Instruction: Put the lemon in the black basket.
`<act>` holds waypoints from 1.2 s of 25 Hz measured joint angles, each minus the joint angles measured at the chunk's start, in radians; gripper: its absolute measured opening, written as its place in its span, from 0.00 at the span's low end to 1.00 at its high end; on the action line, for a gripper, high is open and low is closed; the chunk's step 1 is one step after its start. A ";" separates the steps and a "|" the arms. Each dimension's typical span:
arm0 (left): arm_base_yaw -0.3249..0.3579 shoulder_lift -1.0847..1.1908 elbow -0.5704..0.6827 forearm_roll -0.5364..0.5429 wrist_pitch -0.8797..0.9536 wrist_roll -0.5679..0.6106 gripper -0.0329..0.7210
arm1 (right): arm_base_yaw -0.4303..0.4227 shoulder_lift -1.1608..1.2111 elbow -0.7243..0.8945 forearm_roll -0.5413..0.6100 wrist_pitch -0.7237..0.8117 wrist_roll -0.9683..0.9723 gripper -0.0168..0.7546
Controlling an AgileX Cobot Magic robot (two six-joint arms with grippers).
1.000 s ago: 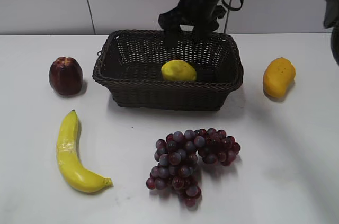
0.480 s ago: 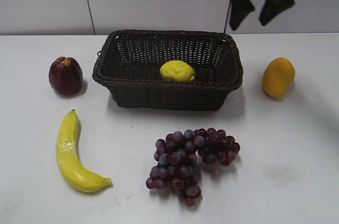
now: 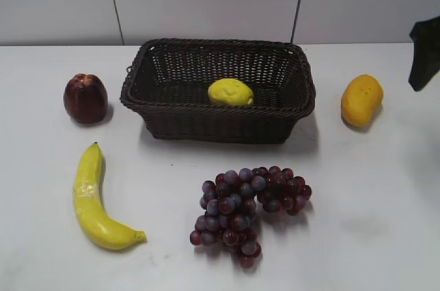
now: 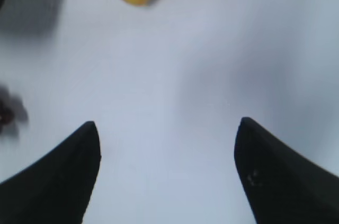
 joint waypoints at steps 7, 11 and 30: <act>0.000 0.000 0.000 0.000 0.000 0.000 0.65 | 0.000 -0.266 0.342 -0.003 -0.083 -0.002 0.79; 0.000 0.000 0.000 0.000 0.000 0.000 0.65 | -0.001 -0.427 0.483 -0.003 -0.098 -0.002 0.79; 0.000 0.000 0.000 0.000 0.000 0.000 0.65 | -0.001 -1.069 0.955 0.057 -0.148 0.010 0.79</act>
